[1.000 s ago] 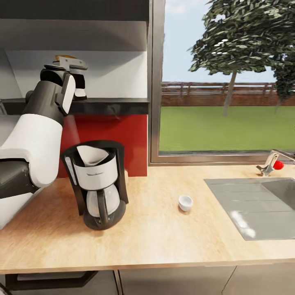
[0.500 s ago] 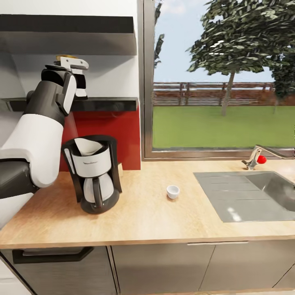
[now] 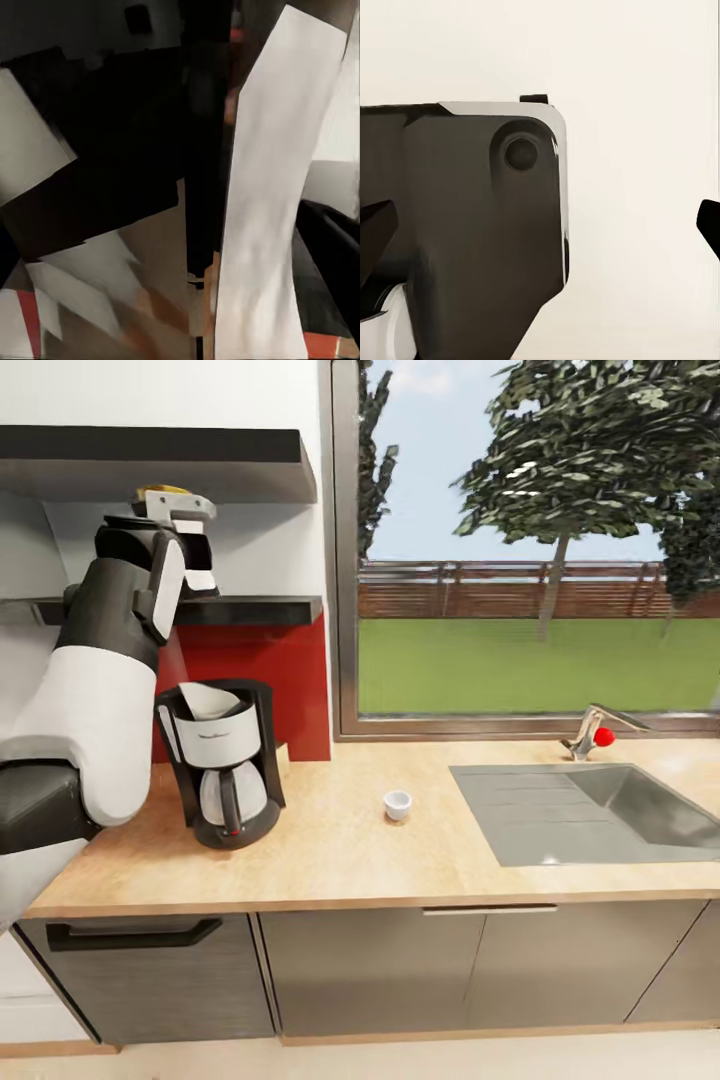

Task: Set up a coffee station on the kitchen countertop: keep the coffee maker on the countertop, move the bottle of coffee from the kitchen shelf to the counter next to the coffee maker, place a paper coffee filter on top of the coffee maker, put the saucer next to the coffee maker with the coffee cup on the saucer, and place the electric kettle next to the coffee maker.

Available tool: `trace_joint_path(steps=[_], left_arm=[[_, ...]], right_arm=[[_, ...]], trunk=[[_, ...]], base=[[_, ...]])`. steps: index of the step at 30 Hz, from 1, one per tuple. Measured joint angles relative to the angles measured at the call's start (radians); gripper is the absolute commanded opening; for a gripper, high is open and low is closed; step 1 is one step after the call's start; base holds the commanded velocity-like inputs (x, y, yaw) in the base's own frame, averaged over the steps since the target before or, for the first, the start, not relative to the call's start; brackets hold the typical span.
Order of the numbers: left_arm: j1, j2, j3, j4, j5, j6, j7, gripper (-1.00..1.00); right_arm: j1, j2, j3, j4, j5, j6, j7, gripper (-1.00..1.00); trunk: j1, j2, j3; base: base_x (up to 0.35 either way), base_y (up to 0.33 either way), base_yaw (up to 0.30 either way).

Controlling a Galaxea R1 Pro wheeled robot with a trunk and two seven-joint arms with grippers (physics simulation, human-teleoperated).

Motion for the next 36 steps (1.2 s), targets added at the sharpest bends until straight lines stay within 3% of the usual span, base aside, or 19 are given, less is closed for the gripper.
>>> trace_joint_path(steps=[1, 3, 7, 15, 26, 32, 36], left_arm=[[0.007, -0.003, -0.001, -0.009, 0.004, 0.0, 0.0, -1.0], [0.044, -0.034, -0.003, -0.073, 0.012, 0.001, 0.001, -1.0], [0.106, -0.042, -0.004, -0.13, 0.005, 0.003, 0.001, -1.0], [0.245, -0.044, -0.004, -0.317, 0.005, 0.024, -0.001, -1.0], [0.403, -0.051, -0.003, -0.516, 0.042, 0.046, -0.017, -1.0], [0.444, -0.047, 0.0, -0.565, 0.043, 0.053, -0.017, -1.0], [0.499, -0.039, 0.006, -0.582, 0.044, 0.054, -0.018, -1.0]], right_arm=[[0.0, 0.0, 0.0, 0.0, 0.0, 0.0, 0.0, 1.0], [0.0, 0.0, 0.0, 0.0, 0.0, -0.001, 0.0, 1.0], [0.0, 0.0, 0.0, 0.0, 0.0, -0.001, 0.0, 1.0], [0.0, 0.001, 0.0, -0.001, 0.0, -0.001, 0.0, 1.0], [0.0, 0.004, 0.0, -0.001, -0.001, -0.001, 0.0, 1.0], [0.0, 0.005, 0.0, -0.001, -0.001, -0.002, 0.0, 1.0], [0.0, 0.005, 0.0, -0.001, -0.001, -0.002, 0.0, 1.0]], trunk=[[0.0, 0.0, 0.0], [0.0, 0.0, 0.0], [-0.001, 0.0, 0.0], [-0.001, 0.0, 0.0], [-0.001, 0.0, 0.0], [-0.001, 0.0, 0.0], [0.0, 0.0, 0.0]], base=[[-0.28, -0.117, 0.0], [-0.162, -0.065, 0.0], [-0.052, -0.021, 0.0], [-0.004, -0.002, 0.0], [0.0, 0.0, 0.036], [0.0, 0.0, 0.236], [0.0, 0.0, 0.275]])
